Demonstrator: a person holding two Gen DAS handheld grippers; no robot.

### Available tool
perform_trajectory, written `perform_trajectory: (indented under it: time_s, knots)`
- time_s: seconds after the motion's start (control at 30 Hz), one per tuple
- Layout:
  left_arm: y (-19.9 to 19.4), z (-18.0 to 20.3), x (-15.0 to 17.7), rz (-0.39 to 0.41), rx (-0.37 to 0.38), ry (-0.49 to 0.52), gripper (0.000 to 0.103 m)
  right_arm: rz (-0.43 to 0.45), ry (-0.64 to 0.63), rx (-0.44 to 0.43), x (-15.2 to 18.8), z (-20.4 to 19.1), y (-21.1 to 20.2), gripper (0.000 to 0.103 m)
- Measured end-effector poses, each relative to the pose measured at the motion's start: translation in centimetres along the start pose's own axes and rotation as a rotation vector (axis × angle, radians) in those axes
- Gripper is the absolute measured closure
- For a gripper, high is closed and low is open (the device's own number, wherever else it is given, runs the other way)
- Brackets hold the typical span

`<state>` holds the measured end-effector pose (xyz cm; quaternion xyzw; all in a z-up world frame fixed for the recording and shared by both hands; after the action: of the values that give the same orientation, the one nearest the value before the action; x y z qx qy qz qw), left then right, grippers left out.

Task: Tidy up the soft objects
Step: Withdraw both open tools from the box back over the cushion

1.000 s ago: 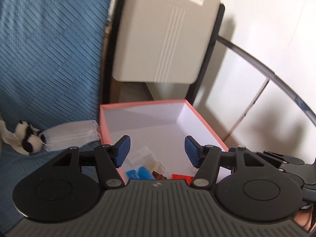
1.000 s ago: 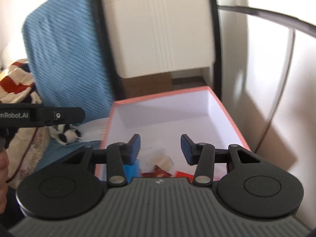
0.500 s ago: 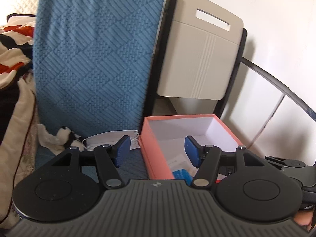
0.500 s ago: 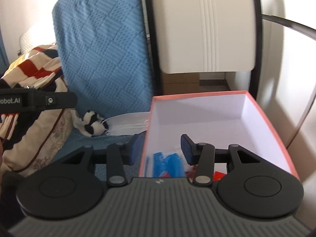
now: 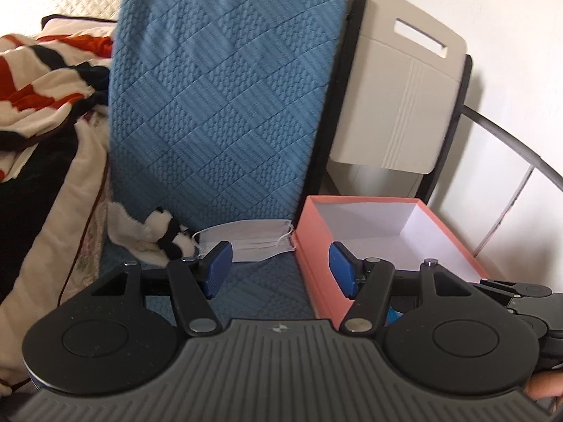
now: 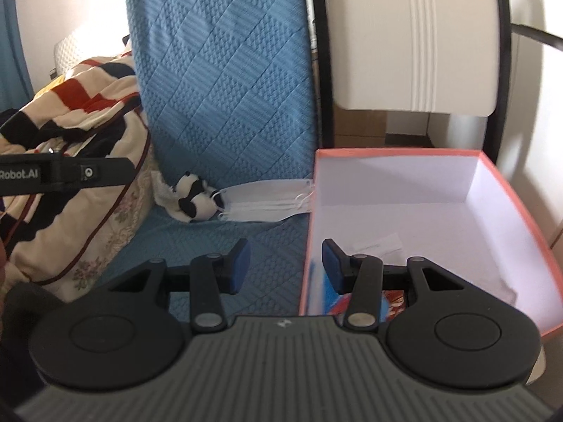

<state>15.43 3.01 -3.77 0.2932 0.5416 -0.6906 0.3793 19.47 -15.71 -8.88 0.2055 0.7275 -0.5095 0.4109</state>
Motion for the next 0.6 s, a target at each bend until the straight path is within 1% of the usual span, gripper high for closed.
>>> perform_trajectory:
  time_s: [0.13,0.3,0.47,0.6]
  knots:
    - [0.2,-1.8,1.4,-0.010,-0.014,-0.029,0.036,-0.014,-0.002,-0.025,0.6,-1.4,0.8,0.055]
    - [0.5,-3.9,3.2,-0.013,-0.056,-0.046,0.036,-0.017,-0.027,-0.056,1.5,-3.1,1.8,0.055]
    - [0.6,-5.2,4.7,-0.009,-0.102,-0.022,0.036,-0.029,-0.028,-0.086,2.4,-4.5,2.3,0.055]
    - [1.0,-6.2,5.4,-0.005,-0.111,-0.052,0.036,-0.030,-0.021,-0.092,2.8,-4.9,2.7,0.055]
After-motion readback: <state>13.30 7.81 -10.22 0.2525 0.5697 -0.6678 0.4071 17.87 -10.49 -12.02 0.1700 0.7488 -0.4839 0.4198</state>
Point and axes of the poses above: each gripper's, at about its wrist camera, not at the fingertips, and y roughly the way its jaws point, z to its right, x to its underside, the point moved 6 cm from there along y, roughly the way its jaws point, and after that the axes turned 1 degree about z, right-handed, at the moved point
